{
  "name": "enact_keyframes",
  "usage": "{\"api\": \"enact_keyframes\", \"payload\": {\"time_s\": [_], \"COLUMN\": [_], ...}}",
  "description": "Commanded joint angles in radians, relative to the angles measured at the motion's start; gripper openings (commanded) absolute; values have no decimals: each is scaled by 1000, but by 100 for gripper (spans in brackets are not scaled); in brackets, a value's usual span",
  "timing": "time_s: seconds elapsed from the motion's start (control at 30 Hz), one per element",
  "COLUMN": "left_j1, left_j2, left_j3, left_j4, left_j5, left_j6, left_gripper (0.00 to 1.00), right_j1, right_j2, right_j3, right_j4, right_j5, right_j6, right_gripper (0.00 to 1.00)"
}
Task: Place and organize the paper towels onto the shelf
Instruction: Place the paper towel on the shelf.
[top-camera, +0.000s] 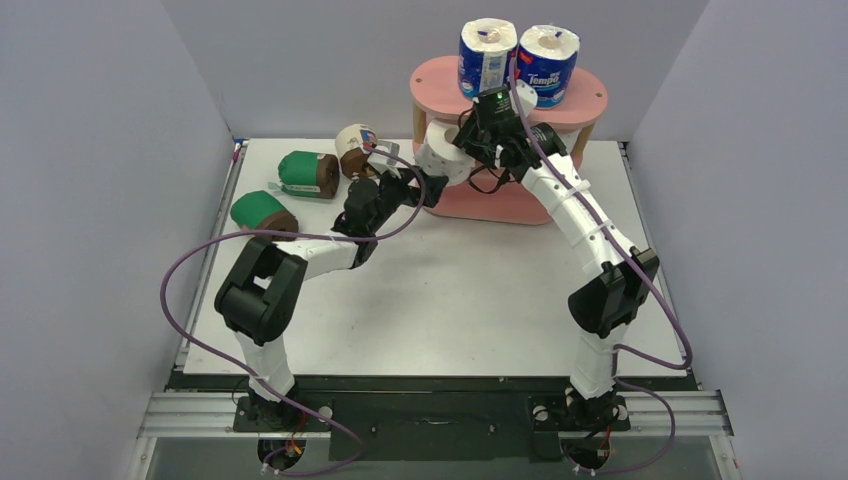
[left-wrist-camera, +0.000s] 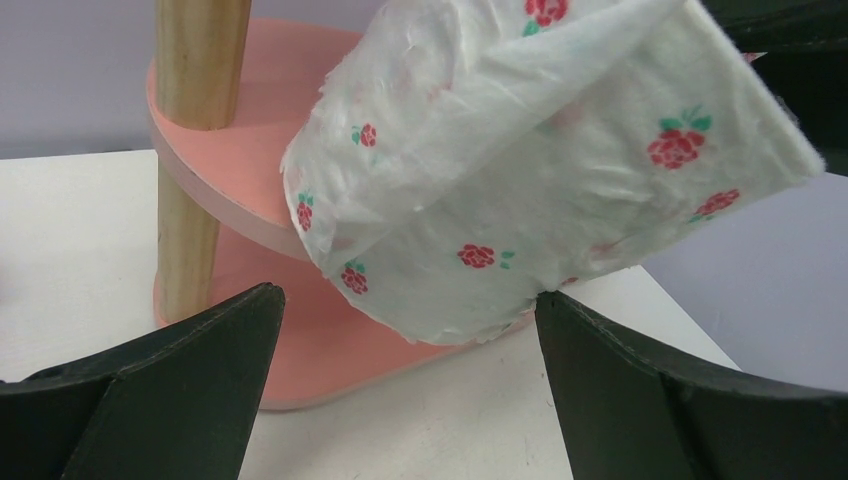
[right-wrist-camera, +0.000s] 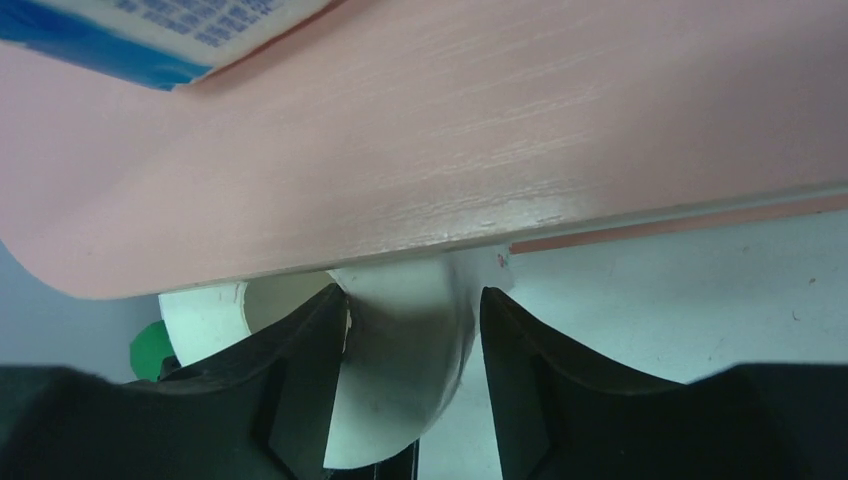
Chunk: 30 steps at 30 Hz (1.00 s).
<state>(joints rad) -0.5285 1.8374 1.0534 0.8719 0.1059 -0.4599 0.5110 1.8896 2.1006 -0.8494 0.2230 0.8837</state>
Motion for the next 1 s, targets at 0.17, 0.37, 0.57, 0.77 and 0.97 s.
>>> {"api": "enact_keyframes", "payload": {"time_s": [0.17, 0.37, 0.57, 0.77, 0.97], "left_j1": [-1, -2, -1, -1, 1], "left_j2": [14, 13, 21, 23, 33], "left_j3": [59, 72, 100, 120, 131], "left_j4": [72, 68, 48, 24, 6], "left_j5": [-9, -15, -26, -32, -33], "left_j6": [-19, -15, -8, 11, 18], "left_gripper": [97, 97, 97, 97, 96], "right_j1": [-4, -8, -11, -12, -12], "right_j2": [-90, -149, -200, -294, -477], "right_j3": [-39, -88, -127, -226, -439], "right_j4": [56, 80, 92, 124, 210], "right_j5": [-10, -14, -24, -10, 11], "right_j6": [-20, -31, -45, -68, -109], "right_gripper": [58, 62, 66, 67, 65]}}
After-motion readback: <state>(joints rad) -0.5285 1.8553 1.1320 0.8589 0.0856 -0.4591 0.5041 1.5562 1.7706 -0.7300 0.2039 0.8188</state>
